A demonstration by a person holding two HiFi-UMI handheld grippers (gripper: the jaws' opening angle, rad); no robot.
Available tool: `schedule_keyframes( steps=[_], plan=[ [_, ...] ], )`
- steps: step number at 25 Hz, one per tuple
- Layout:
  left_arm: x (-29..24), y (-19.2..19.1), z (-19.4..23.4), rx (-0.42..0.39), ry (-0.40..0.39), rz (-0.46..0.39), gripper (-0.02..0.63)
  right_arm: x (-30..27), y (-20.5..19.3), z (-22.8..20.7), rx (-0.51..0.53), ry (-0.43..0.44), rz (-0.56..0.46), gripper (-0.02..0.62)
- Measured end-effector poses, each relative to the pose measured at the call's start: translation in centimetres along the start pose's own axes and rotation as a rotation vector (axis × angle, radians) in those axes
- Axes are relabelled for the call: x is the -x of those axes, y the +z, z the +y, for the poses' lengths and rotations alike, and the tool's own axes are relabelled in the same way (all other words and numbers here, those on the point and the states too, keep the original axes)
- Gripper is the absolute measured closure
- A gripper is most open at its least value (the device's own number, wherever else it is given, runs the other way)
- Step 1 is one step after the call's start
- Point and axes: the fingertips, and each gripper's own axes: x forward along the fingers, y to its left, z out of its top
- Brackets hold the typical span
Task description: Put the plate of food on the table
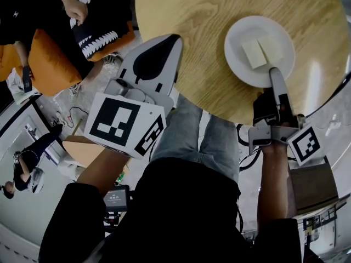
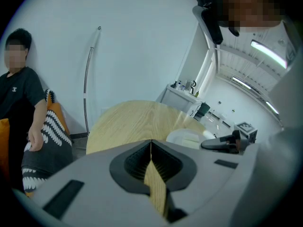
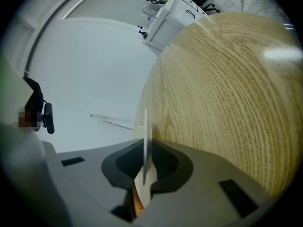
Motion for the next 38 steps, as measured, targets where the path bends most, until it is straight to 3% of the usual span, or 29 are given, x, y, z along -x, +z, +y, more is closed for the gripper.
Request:
schedule_keyframes(
  steps=[14, 21, 31, 38],
  plan=[
    [-1.6, -0.1, 0.0, 0.01, -0.017, 0.02, 0.597, -0.8, 0.8, -0.8, 0.015, -0.027, 0.017, 0.558],
    [-1.6, 0.3, -0.4, 0.006, -0.027, 0.022, 0.597, -0.3, 0.1, 0.1, 0.033, 0.045, 0.109, 0.465],
    [-1.3, 0.2, -0.4, -0.006, -0.027, 0.013, 0.597, 0.2, -2.8, 0.3, 0.298, 0.095, 0.388, 0.351],
    [-0.3, 0.5, -0.8, -0.012, -0.024, -0.004, 0.597, 0.7, -4.6, -0.6, 0.544, -0.005, 0.555, 0.35]
  ],
)
